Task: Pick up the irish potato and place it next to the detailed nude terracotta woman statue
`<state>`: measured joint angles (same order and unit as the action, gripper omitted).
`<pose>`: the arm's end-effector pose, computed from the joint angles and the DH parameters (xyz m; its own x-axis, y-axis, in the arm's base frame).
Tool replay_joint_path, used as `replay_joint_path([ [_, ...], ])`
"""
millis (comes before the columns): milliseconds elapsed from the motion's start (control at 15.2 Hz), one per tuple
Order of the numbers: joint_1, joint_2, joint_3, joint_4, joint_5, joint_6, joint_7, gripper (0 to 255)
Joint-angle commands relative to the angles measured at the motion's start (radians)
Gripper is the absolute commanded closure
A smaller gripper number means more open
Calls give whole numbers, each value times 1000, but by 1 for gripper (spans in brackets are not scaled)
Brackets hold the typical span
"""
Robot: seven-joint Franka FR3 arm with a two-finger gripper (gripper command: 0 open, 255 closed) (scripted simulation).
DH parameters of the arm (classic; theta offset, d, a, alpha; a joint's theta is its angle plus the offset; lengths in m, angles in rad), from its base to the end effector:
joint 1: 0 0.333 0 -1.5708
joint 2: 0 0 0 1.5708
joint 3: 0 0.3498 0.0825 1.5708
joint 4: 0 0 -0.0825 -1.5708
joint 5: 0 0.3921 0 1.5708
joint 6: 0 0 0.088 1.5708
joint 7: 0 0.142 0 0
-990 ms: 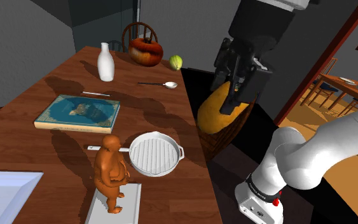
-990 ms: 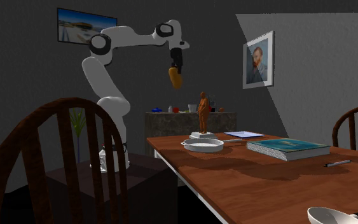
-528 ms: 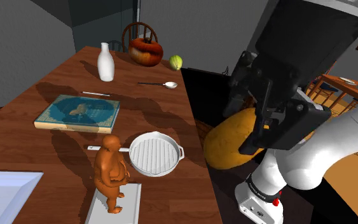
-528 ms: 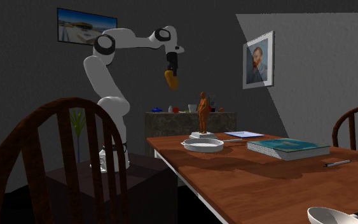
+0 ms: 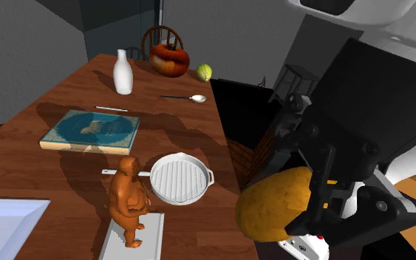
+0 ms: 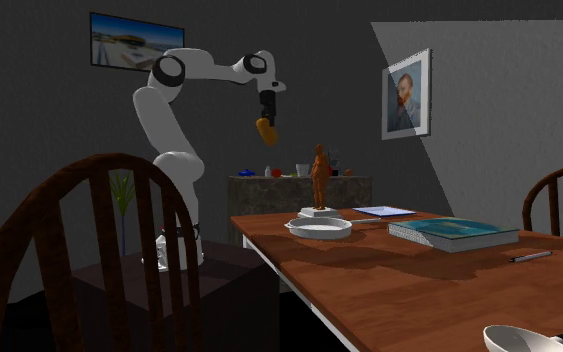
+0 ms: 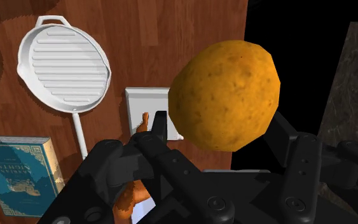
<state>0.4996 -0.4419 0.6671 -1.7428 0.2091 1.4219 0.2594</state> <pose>0.0662 0.4328 0.6851 0.6219 0.7819 0.0436 0.7802 -0.6234 0.0526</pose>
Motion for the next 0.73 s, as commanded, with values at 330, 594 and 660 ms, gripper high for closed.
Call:
replay_joint_path([
  [330,16,-45,-2,-131,23,90,-13,255],
  [594,24,-64,0,-199,34,141,-19,255],
  [660,26,-68,1,-215,37,154,-20,255],
])
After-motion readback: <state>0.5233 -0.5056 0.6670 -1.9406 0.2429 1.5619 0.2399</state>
